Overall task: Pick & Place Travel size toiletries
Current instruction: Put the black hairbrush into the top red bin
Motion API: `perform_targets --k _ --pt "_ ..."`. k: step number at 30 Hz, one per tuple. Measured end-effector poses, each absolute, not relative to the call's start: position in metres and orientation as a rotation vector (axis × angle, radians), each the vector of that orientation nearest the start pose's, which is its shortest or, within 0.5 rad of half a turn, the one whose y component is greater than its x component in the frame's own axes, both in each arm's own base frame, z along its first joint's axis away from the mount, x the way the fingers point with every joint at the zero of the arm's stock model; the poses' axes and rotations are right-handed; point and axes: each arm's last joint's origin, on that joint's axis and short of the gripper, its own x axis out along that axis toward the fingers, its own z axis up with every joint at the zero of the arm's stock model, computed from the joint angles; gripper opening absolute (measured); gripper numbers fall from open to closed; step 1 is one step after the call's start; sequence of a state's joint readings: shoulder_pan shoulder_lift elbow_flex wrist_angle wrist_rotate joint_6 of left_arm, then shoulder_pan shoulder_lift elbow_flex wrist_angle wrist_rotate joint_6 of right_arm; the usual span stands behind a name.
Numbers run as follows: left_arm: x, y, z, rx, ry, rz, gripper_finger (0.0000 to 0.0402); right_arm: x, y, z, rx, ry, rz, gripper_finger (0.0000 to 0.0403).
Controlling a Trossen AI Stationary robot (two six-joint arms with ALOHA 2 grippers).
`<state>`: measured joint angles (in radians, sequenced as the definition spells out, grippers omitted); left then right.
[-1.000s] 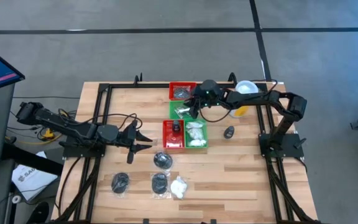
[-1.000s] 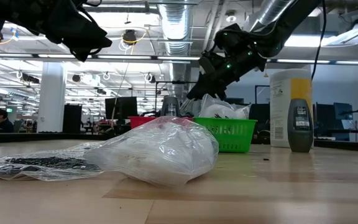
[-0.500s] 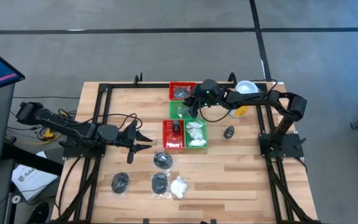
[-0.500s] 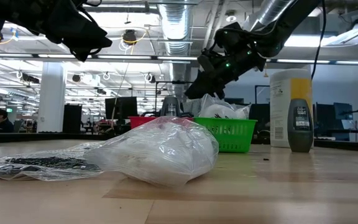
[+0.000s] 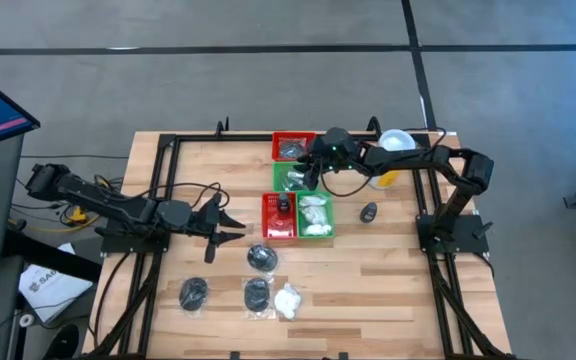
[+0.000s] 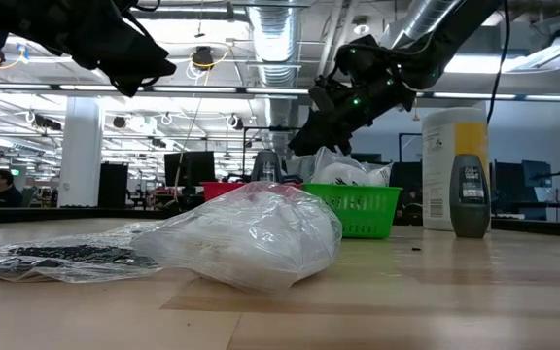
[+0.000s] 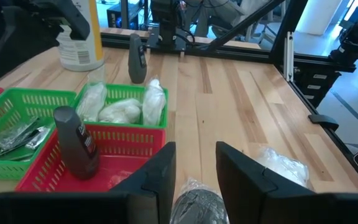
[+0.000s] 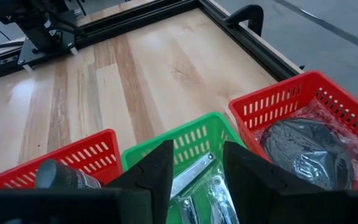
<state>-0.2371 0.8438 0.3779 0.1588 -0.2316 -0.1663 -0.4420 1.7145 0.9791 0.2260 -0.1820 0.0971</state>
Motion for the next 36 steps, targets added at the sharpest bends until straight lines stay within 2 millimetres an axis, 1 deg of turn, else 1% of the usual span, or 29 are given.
perform_targets --k 4,7,12,24,28,36 --pt "0.184 -0.038 0.206 -0.096 0.354 0.024 0.0104 0.333 -0.147 0.198 0.248 0.474 -0.268 0.013" --pt "0.192 -0.04 0.192 -0.135 0.428 0.042 0.0104 0.333 -0.147 0.198 0.247 0.475 -0.266 0.0129" --pt "0.201 -0.043 0.172 -0.217 0.539 0.04 0.0104 0.334 -0.145 0.198 0.246 0.477 -0.261 0.0132" --pt "0.211 -0.045 0.131 -0.441 0.745 0.163 0.0104 0.335 -0.142 0.198 0.231 0.48 -0.248 0.0133" --pt "0.213 -0.046 0.122 -0.497 0.773 0.201 0.0104 0.335 -0.141 0.198 0.227 0.48 -0.244 0.0137" --pt "0.218 -0.047 0.117 -0.531 0.755 0.198 0.0104 0.336 -0.139 0.198 0.224 0.481 -0.238 0.0138"
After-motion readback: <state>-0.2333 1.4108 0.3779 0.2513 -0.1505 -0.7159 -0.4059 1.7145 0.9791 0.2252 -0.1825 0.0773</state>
